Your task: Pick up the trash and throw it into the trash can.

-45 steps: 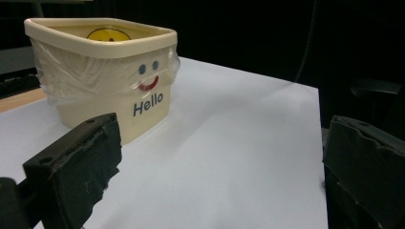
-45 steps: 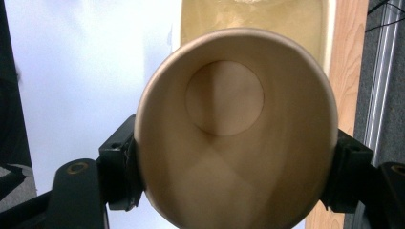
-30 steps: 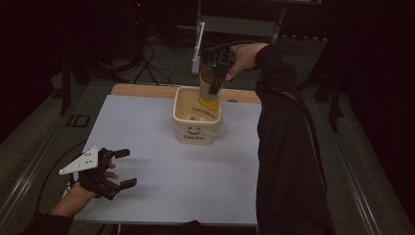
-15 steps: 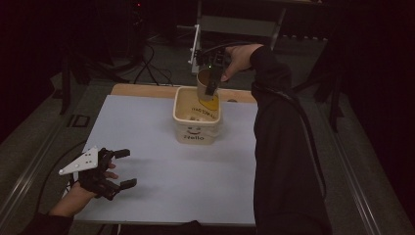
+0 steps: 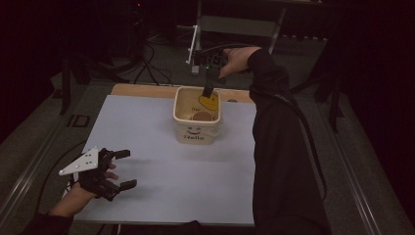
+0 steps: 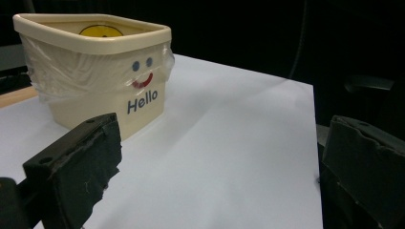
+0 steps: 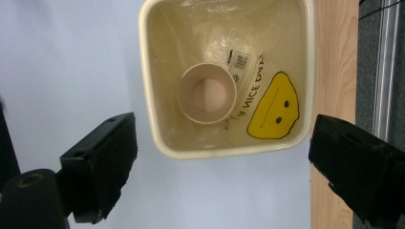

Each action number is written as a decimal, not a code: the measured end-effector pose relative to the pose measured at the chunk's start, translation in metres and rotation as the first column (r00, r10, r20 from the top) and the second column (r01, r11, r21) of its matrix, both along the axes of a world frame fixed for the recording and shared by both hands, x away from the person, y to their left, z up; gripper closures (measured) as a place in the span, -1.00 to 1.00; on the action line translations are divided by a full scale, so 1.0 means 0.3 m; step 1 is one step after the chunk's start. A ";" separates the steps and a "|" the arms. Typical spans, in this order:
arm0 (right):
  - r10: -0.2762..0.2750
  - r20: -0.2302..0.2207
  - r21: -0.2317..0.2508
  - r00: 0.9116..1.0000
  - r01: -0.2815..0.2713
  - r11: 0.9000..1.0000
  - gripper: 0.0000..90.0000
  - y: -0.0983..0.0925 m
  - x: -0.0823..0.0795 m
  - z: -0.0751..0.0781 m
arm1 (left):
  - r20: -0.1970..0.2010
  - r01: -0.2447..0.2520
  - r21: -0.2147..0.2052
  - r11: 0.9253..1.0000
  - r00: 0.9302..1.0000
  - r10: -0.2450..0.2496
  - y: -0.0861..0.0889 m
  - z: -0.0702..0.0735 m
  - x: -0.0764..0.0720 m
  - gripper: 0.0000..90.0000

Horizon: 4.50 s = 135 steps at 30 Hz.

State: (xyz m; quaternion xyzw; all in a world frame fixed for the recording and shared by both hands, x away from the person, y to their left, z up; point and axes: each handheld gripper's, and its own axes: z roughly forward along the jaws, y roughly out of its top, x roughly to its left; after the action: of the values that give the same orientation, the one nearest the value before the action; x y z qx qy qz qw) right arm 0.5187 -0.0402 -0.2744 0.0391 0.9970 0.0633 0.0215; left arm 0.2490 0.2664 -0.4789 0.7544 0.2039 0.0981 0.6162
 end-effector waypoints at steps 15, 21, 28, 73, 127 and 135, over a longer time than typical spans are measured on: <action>-0.053 0.000 -0.011 0.999 0.053 0.999 -0.79 -0.069 -0.023 -0.006 | -0.003 0.013 0.007 1.000 1.000 -0.013 -0.013 -0.001 0.006 -0.99; -0.067 0.003 0.001 0.998 0.067 0.998 -0.79 -0.100 -0.035 0.001 | -0.004 0.013 0.009 1.000 1.000 -0.013 -0.016 -0.001 0.007 -0.99; -0.087 0.022 0.002 0.996 0.087 0.996 -0.75 -0.136 -0.055 0.010 | -0.002 0.018 0.016 1.000 1.000 -0.018 -0.022 -0.001 0.009 -0.99; -0.150 0.003 0.151 0.989 0.148 0.977 -0.77 -0.436 -0.318 -0.134 | -0.008 0.023 0.031 0.999 1.000 -0.022 -0.034 -0.007 0.016 -0.99; -0.286 -0.041 0.433 0.957 0.275 0.858 -0.77 -0.688 -0.609 -0.586 | -0.005 0.025 0.035 0.999 1.000 -0.025 -0.036 -0.006 0.018 -0.99; -0.303 -0.048 0.485 0.952 0.287 0.826 -0.77 -0.697 -0.654 -0.627 | -0.005 0.024 0.033 0.999 1.000 -0.024 -0.034 -0.006 0.017 -0.99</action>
State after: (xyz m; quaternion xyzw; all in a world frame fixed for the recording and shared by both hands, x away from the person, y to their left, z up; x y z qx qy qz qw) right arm 0.3224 -0.2494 -0.4626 0.1958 0.9302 0.3084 0.0363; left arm 0.2540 0.2563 -0.4806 0.7672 0.1944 0.0923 0.6042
